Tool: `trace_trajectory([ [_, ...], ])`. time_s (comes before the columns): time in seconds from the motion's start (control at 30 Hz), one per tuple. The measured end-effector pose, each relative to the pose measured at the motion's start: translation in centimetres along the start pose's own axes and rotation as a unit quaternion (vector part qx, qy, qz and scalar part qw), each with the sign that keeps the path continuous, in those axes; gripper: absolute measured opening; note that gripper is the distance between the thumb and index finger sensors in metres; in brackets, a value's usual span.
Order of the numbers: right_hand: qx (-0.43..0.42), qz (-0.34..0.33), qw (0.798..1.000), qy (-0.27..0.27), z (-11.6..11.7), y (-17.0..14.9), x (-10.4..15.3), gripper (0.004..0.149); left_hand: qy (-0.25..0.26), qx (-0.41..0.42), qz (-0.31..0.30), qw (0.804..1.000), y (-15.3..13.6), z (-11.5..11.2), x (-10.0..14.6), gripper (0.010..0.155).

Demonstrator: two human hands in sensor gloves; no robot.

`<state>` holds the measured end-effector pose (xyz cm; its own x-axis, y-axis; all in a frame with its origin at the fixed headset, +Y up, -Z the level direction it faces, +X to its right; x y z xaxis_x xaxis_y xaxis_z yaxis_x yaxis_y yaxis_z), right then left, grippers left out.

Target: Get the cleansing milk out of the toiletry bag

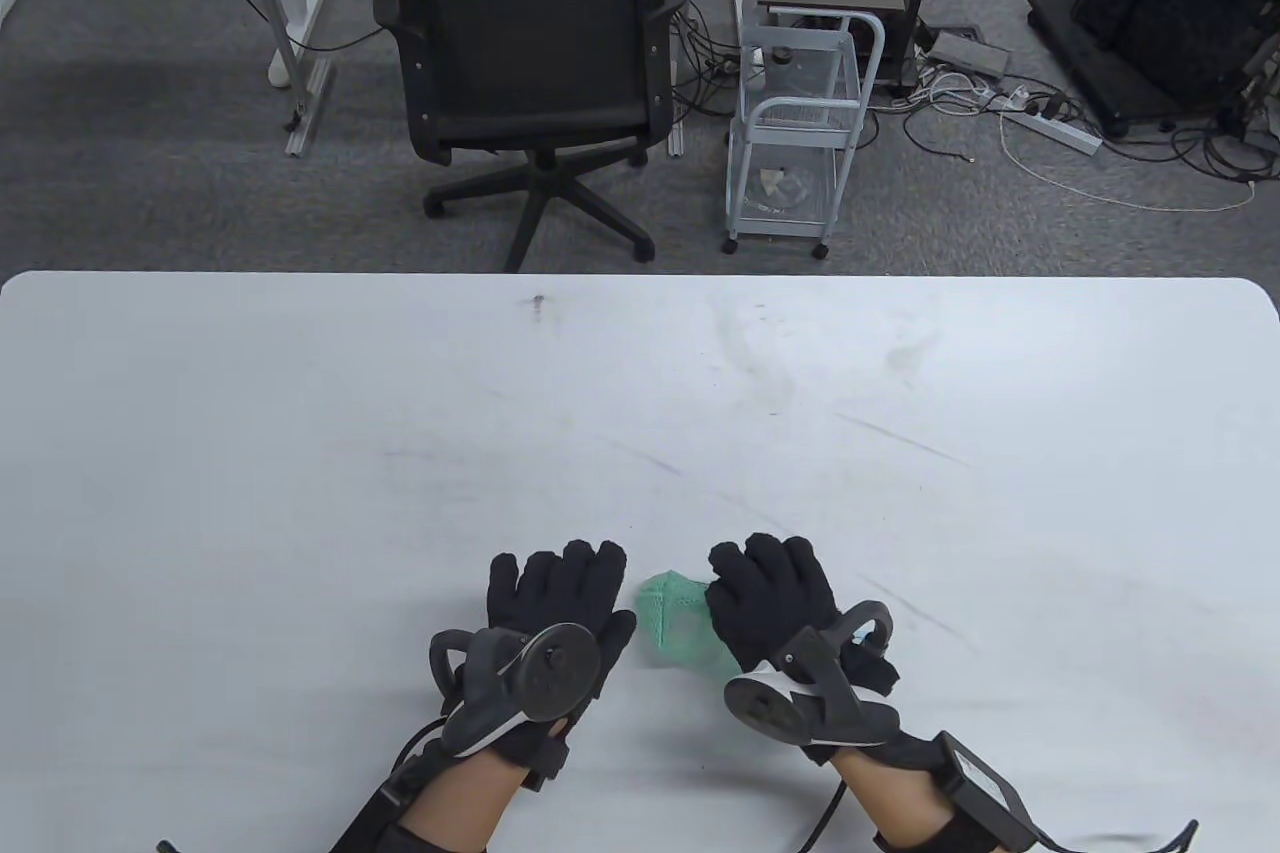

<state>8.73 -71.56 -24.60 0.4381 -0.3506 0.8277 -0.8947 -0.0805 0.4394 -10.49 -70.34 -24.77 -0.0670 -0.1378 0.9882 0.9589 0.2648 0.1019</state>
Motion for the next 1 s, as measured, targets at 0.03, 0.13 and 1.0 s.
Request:
trace_trajectory([
  [0.03,0.001,-0.005,1.000,-0.001,0.0,0.3,0.0,0.033,-0.004,0.001,-0.003,1.000,0.1,-0.1,0.0,0.064],
  [0.13,-0.005,-0.014,1.000,0.001,0.0,0.8,0.1,0.034,-0.021,0.007,-0.016,1.000,0.3,-0.7,-0.1,0.064],
  [1.0,-0.075,-0.023,0.995,0.057,0.5,0.5,0.1,0.038,-0.088,-0.051,-0.036,0.994,1.5,-4.3,-0.7,0.059],
])
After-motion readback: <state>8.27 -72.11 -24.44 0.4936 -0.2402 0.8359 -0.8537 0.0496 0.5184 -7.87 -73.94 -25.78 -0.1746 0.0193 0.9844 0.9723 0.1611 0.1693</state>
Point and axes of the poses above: the tracker on the back of each hand, its own y axis roughly to the thumb side, its own x axis roughly from the fingertips to the wrist, z = x × y, the point moved 2 cm from there along -x, roughly from the wrist to the fingertips, and after that the axes turned 13 degrees about z, right-handed, at the moved point
